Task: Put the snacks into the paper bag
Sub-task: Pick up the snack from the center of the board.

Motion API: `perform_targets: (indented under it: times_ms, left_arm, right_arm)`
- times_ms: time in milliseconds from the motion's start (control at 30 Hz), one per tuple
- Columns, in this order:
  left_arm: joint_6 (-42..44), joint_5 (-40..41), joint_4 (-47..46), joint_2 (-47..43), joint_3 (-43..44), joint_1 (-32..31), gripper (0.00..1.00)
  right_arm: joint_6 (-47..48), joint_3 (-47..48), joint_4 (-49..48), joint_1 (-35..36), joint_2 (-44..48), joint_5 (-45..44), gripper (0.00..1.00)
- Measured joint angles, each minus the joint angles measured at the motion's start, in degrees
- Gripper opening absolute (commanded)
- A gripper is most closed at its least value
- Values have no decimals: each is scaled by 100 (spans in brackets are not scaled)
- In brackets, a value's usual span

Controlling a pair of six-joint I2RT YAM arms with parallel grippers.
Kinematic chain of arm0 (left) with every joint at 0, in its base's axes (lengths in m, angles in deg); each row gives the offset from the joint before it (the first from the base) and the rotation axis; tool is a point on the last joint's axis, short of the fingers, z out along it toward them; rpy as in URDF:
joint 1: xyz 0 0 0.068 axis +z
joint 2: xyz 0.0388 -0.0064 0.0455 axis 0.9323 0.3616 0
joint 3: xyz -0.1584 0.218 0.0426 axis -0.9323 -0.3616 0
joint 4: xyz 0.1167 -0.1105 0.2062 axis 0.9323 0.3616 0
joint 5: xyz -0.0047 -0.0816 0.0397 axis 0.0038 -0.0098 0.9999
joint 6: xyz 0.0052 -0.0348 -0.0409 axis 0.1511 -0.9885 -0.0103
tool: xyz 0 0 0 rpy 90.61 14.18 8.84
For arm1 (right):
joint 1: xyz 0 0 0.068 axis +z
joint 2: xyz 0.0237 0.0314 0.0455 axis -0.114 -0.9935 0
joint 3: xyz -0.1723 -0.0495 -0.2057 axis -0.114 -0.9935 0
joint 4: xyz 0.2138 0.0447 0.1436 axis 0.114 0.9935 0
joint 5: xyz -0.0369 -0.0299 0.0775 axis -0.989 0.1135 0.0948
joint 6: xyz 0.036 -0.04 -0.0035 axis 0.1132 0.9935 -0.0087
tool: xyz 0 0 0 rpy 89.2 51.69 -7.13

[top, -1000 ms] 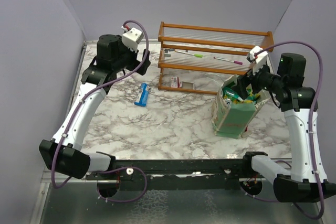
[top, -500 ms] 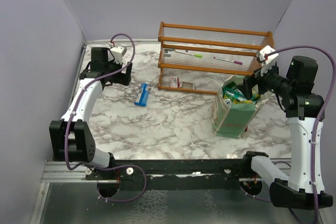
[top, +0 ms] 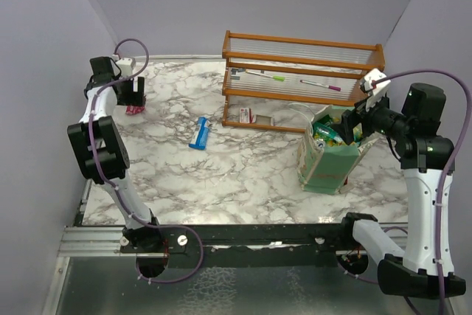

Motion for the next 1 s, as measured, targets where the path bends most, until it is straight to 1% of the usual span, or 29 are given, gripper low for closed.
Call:
perform_targets:
  times_ms: [167,200,300,500,667,767,933,1000]
  left_arm:
    - [153,-70,157,892,846,20,66]
    - [168,-76,170,931,890,20,62]
    - [203,-140,308,1390,1281,11,55]
    - [216,-181,420,1626,1340,11,45]
    - [238,-190,470,1744,1340,11,33]
    - [260,-197,518,1777,1340,11,21]
    - [411,-308,577,1777,1362,9,11]
    - [487,-339,592,1777,1362,9,6]
  right_arm:
    - [2,-101,0,-24,0,24,97]
    - [2,-125,-2,-35,0,24,97]
    - [2,-188,-2,-37,0,24,97]
    - [2,-216,0,-76,-11,81,97]
    - [2,-216,0,-107,-9,127,98]
    - [2,-216,2,-109,4,129,98]
    - [2,-216,7,-111,28,151,98]
    - [2,-216,13,-111,50,164,98]
